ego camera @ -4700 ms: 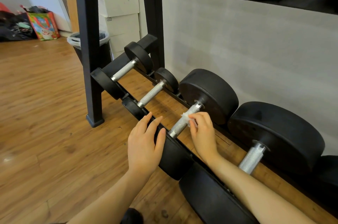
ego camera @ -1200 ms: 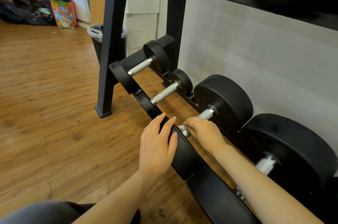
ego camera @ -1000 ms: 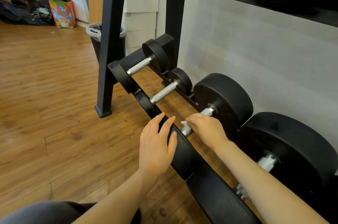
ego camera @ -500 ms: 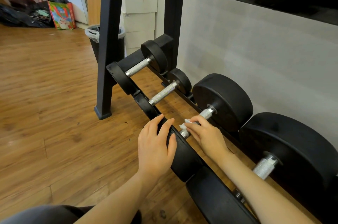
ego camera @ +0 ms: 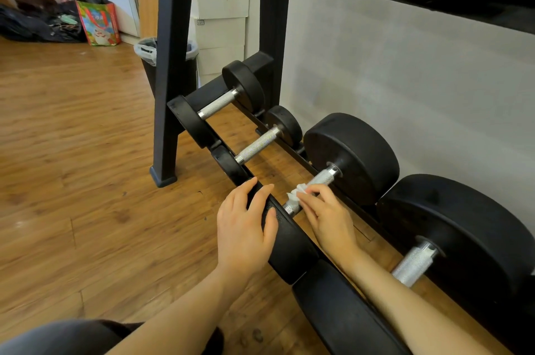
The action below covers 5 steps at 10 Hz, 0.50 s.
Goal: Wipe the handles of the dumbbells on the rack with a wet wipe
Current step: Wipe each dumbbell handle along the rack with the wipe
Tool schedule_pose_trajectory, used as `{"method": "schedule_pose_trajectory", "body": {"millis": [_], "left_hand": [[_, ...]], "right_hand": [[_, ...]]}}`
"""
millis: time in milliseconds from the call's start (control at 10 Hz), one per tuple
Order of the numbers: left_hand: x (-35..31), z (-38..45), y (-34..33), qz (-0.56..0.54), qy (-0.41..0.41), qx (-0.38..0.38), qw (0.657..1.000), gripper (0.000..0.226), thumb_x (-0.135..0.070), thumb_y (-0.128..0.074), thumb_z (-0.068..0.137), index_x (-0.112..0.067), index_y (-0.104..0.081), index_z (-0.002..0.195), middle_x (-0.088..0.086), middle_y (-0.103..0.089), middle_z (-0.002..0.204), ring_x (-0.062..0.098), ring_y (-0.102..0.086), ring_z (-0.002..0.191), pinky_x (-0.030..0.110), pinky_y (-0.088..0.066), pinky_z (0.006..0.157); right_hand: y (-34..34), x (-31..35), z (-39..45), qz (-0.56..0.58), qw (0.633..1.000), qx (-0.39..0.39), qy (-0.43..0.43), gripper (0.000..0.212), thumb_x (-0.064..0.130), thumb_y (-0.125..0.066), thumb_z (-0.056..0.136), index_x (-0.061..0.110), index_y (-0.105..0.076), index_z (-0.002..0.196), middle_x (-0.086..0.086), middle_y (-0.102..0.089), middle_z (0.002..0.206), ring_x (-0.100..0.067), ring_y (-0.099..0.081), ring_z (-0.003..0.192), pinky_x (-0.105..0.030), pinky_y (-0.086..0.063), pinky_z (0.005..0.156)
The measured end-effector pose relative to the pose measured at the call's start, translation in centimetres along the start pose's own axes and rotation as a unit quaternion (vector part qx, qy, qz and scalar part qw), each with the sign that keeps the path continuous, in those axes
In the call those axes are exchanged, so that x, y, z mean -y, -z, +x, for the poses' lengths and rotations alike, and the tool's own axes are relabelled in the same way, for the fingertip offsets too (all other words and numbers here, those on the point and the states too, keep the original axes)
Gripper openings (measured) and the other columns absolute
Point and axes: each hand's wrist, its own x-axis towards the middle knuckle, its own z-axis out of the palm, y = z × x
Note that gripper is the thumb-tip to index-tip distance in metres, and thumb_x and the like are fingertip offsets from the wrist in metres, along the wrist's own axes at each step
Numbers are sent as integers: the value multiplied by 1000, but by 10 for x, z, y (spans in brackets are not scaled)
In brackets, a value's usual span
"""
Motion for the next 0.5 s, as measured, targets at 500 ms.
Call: {"method": "schedule_pose_trajectory", "body": {"millis": [500], "left_hand": [[-2,1,2,-10,-6,-4,1000,48,-40,-36,95,-23,-57,134,1,-48,144,18,-41,133,35,-26,108]], "right_hand": [[-3,-3,-5,-16,999,-29,37,27,25,-52,93,21,-63,117,4,-57,109,-13,-61,85,-36,-54,53]]}}
